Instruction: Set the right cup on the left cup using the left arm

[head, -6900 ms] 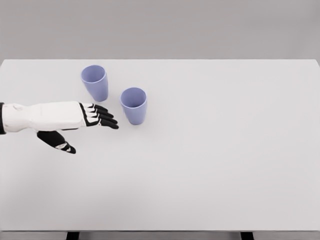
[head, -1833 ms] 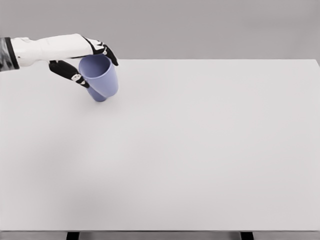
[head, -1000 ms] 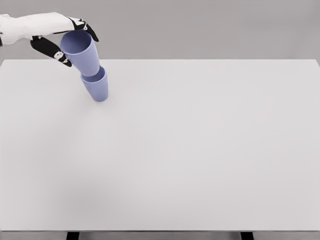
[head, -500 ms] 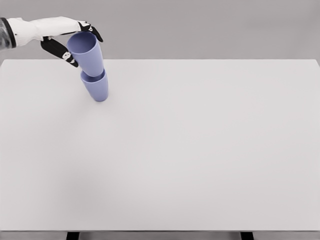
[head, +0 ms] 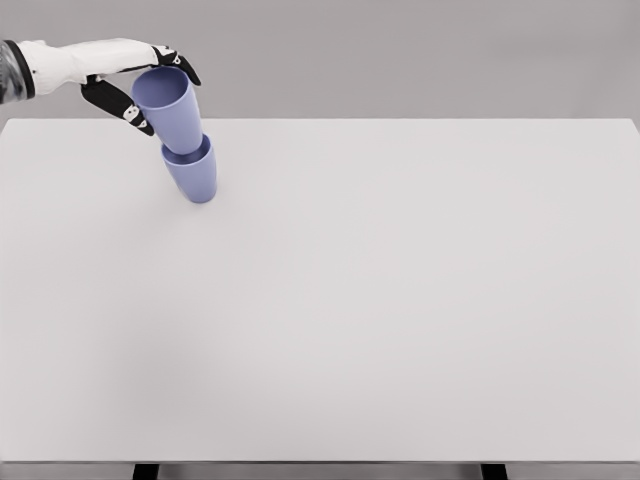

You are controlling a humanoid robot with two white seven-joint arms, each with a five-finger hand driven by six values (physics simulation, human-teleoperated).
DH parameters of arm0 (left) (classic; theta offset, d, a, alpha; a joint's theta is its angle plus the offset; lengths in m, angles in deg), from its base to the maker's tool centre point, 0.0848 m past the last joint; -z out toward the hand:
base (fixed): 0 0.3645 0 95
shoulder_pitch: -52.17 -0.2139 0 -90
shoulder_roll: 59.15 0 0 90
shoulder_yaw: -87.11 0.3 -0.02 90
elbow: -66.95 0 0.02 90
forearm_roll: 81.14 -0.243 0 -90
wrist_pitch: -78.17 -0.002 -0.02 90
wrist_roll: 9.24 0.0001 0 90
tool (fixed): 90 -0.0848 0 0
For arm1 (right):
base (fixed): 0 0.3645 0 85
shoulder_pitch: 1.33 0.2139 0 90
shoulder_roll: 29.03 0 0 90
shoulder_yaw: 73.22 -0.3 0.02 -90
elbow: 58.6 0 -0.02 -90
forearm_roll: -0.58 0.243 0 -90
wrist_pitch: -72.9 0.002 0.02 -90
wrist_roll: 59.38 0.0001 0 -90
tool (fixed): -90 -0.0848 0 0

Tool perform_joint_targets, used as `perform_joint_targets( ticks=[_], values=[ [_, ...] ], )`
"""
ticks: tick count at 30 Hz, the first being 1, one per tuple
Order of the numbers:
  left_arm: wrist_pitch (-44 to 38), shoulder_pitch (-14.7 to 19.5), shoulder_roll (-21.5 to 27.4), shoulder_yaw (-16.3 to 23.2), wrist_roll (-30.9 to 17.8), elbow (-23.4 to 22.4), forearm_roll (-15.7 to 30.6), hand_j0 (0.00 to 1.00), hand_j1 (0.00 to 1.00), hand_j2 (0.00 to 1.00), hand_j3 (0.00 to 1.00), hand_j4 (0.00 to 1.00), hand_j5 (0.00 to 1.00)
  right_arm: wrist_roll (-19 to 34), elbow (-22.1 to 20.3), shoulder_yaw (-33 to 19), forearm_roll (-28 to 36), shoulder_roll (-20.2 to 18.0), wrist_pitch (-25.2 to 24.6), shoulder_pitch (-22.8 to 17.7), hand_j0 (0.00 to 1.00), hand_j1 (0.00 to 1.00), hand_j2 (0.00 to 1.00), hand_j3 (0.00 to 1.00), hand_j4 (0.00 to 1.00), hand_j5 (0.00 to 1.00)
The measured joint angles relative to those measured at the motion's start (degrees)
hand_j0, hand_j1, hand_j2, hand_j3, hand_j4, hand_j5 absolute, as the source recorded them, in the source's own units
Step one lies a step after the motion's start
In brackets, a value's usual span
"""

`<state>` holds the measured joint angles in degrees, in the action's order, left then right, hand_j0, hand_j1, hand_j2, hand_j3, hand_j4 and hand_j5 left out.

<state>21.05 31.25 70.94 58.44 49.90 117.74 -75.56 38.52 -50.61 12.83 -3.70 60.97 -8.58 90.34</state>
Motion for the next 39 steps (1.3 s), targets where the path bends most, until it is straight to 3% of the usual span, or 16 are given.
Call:
perform_joint_targets(
  ticks=[35,37,38,39],
  values=[
    [-0.09,-1.23,-1.06,0.07,0.23,-0.98,-0.52,0.60,0.60,0.60,0.60,0.60,0.60,0.00,0.00,0.00,0.00,0.00,0.00,0.00,1.00,1.00,1.00,1.00,1.00,1.00],
    [-0.10,-1.41,-1.07,0.07,0.26,-0.97,-0.52,0.64,0.64,0.64,0.64,0.64,0.64,0.00,0.00,0.00,0.01,0.00,0.00,0.00,1.00,1.00,1.00,1.00,1.00,1.00],
    [-0.14,-1.41,-1.08,0.07,0.29,-0.97,-0.52,0.74,0.74,0.74,0.74,0.74,0.74,0.00,0.00,0.00,0.00,0.00,0.00,0.00,1.00,1.00,1.00,1.00,1.00,1.00],
    [-0.19,-1.41,-1.09,0.07,0.33,-0.97,-0.51,0.76,0.76,0.76,0.76,0.76,0.76,0.00,0.00,0.00,0.01,0.00,0.00,0.00,1.00,1.00,1.00,1.00,1.00,1.00]
  ],
)
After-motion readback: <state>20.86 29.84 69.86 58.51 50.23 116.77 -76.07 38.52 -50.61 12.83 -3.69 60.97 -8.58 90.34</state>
